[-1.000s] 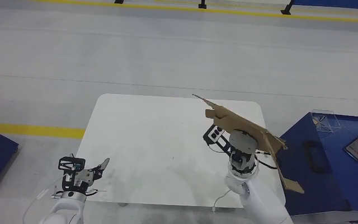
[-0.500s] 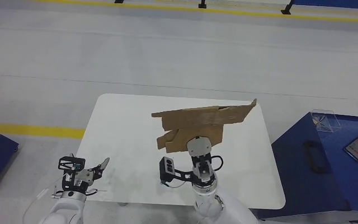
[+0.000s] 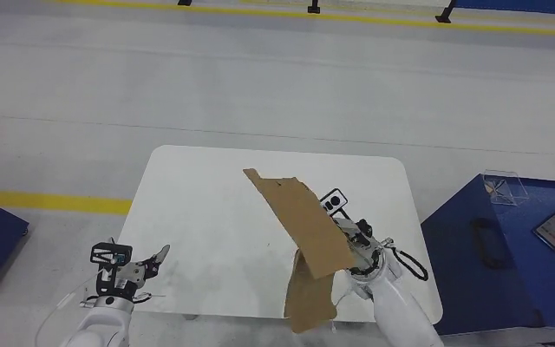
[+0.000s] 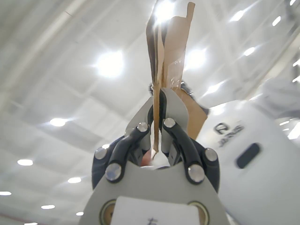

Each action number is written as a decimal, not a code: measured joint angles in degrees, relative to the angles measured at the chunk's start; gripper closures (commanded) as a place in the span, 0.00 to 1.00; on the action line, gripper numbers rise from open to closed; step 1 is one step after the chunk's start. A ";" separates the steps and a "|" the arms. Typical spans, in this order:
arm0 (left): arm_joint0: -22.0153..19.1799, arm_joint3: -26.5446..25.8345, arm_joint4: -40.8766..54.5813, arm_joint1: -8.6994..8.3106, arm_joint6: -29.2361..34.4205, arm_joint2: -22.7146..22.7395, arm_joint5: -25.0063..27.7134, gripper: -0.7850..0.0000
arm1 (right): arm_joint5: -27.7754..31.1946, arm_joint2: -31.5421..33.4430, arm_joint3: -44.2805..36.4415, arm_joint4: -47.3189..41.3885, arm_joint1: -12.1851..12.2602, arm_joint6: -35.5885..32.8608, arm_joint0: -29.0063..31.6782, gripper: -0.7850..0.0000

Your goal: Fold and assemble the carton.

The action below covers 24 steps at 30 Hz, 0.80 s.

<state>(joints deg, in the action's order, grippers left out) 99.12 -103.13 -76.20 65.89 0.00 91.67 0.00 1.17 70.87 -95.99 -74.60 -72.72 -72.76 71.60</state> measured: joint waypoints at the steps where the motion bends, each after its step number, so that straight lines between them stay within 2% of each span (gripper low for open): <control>1: 0.00 0.00 0.00 0.00 0.00 0.00 0.00 0.00 | 4.26 1.72 -1.35 4.10 0.22 0.92 0.90 1.00; 9: 0.00 0.00 0.00 0.00 0.00 0.00 0.00 0.00 | 38.92 11.94 -14.85 39.34 0.77 12.50 11.83 1.00; 12: 0.00 0.00 0.00 0.00 0.00 0.00 0.00 0.00 | 48.06 13.19 -17.39 51.48 0.36 18.77 15.34 1.00; 15: 0.00 0.00 0.00 0.00 0.00 0.00 0.00 0.00 | 50.85 13.28 -17.82 59.64 0.14 22.05 16.42 1.00; 24: 0.00 0.00 0.00 0.00 0.00 0.00 0.00 0.00 | 50.60 13.24 -17.77 58.23 0.16 21.71 16.34 1.00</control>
<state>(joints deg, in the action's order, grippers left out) 99.12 -103.13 -76.20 65.89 0.00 91.67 0.00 51.77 84.12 -113.75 -16.37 -72.56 -51.05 87.94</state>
